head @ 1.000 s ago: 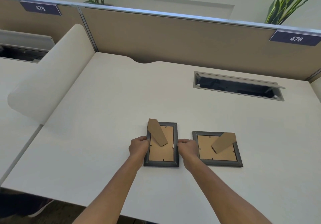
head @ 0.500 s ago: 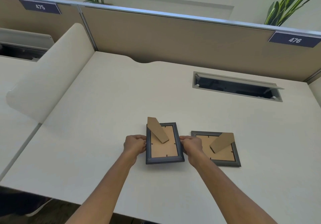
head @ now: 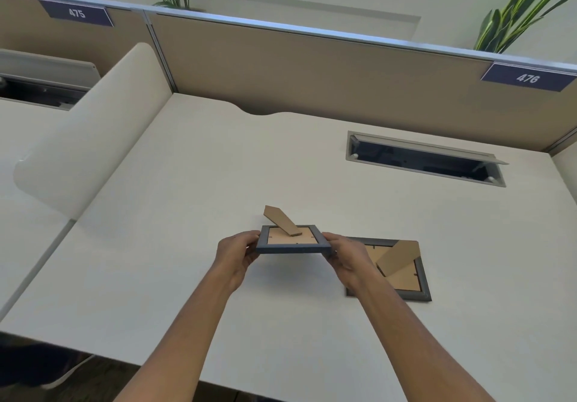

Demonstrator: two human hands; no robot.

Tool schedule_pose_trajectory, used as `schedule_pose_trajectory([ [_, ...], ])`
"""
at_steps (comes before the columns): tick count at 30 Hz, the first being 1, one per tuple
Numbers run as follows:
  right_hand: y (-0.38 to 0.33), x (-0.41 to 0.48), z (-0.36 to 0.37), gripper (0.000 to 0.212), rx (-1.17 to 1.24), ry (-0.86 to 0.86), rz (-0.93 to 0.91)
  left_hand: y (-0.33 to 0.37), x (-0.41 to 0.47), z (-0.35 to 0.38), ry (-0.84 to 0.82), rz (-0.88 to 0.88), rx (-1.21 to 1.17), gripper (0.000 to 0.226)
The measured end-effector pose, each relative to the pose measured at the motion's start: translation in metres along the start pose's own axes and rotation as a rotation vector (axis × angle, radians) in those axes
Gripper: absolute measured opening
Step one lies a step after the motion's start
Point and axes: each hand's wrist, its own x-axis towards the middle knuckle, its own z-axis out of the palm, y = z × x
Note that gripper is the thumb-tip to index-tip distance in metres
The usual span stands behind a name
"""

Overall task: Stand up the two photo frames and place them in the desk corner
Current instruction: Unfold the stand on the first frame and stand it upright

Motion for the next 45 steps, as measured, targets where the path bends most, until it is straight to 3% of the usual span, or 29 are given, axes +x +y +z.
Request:
schedule_pose_trajectory([
  [5, 0.001, 0.008, 0.002, 0.043, -0.1, -0.032, -0.13, 0.003, 0.002, 0.003, -0.045, 0.027, -0.077, 0.012],
  [14, -0.001, 0.019, 0.0, 0.034, -0.396, -0.043, -0.417, 0.006, 0.004, 0.006, -0.142, 0.094, -0.161, 0.019],
  [17, -0.004, 0.023, 0.001, 0.018, -0.327, -0.073, -0.414, 0.009, 0.004, 0.008, -0.156, 0.119, -0.17, 0.014],
  [21, -0.005, 0.033, 0.005, 0.027, -0.299, -0.088, -0.413, 0.011, 0.004, 0.016, -0.174, 0.184, -0.137, 0.028],
  [27, -0.009, 0.036, 0.009, 0.028, -0.313, -0.088, -0.41, 0.004, 0.019, 0.019, -0.163, 0.229, 0.006, 0.032],
  [35, -0.015, 0.04, 0.015, 0.02, -0.329, -0.044, -0.412, 0.009, 0.029, 0.025, -0.023, 0.265, 0.129, 0.067],
  [40, -0.018, 0.045, 0.02, 0.018, -0.322, -0.031, -0.39, 0.016, 0.033, 0.033, 0.035, 0.245, 0.099, 0.051],
  [45, -0.02, 0.047, 0.023, 0.014, -0.319, 0.005, -0.374, 0.023, 0.032, 0.037, 0.076, 0.22, 0.108, 0.051],
])
